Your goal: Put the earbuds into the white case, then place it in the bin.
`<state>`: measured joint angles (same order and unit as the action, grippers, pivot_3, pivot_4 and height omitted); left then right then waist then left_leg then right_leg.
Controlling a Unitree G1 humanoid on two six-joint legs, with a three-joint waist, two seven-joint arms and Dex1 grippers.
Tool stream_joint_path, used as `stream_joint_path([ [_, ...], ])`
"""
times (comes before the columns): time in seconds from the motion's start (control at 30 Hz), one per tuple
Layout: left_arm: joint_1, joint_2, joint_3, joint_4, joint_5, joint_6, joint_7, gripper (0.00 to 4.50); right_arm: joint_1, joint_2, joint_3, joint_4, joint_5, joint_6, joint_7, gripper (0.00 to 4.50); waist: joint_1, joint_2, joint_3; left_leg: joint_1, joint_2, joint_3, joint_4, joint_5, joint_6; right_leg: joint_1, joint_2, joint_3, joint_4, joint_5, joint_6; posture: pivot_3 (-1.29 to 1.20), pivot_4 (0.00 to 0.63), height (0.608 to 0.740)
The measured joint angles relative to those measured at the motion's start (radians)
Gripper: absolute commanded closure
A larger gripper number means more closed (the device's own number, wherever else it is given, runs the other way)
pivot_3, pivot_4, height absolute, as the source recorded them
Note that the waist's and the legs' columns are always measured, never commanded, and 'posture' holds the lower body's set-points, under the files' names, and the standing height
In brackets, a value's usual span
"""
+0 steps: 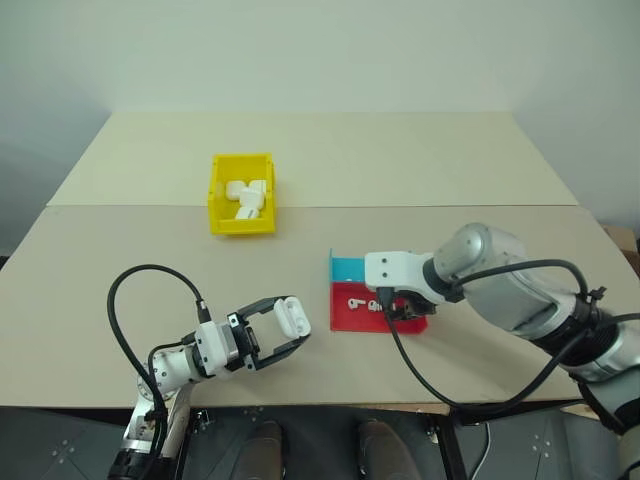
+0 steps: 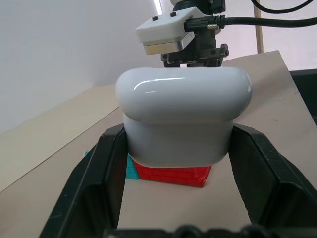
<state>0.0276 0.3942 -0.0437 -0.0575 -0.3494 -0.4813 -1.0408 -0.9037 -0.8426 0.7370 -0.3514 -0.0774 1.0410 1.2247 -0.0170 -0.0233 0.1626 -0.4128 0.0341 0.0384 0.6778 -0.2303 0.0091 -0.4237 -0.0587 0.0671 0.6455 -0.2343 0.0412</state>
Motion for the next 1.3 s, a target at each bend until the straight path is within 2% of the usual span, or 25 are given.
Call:
stream_joint_path([
  [0.57,0.006,0.020,-0.021,-0.019,0.037,0.011,0.065,1.74,-0.012,0.078,0.039,0.032,-0.021,0.040,-0.075,2.15,-0.002,0.000,0.000,0.000,0.000,0.000,0.000,0.000,0.000,0.000,0.000,0.000,0.000,0.000,0.000,0.00,0.150,0.740],
  [1.1,0.007,0.044,-0.033,-0.046,0.058,0.042,0.097,1.74,-0.009,0.084,0.068,0.061,-0.022,0.039,-0.109,2.15,-0.001,0.000,0.000,0.000,0.000,0.000,-0.001,0.000,0.000,0.000,0.000,0.000,0.000,0.000,0.000,0.00,0.150,0.740],
  [1.17,0.007,0.044,-0.034,-0.046,0.060,0.043,0.101,1.74,-0.007,0.084,0.068,0.061,-0.022,0.039,-0.110,2.51,-0.002,0.000,0.000,0.000,0.000,0.000,-0.001,0.000,0.000,0.000,0.000,-0.001,0.000,0.000,0.000,0.00,0.150,0.740],
  [1.3,0.007,0.044,-0.037,-0.046,0.068,0.045,0.112,1.74,-0.002,0.084,0.068,0.061,-0.022,0.039,-0.114,2.51,-0.001,0.000,0.000,0.000,0.000,0.000,-0.001,0.000,0.000,0.000,0.000,-0.001,0.000,0.000,0.000,0.00,0.150,0.740],
])
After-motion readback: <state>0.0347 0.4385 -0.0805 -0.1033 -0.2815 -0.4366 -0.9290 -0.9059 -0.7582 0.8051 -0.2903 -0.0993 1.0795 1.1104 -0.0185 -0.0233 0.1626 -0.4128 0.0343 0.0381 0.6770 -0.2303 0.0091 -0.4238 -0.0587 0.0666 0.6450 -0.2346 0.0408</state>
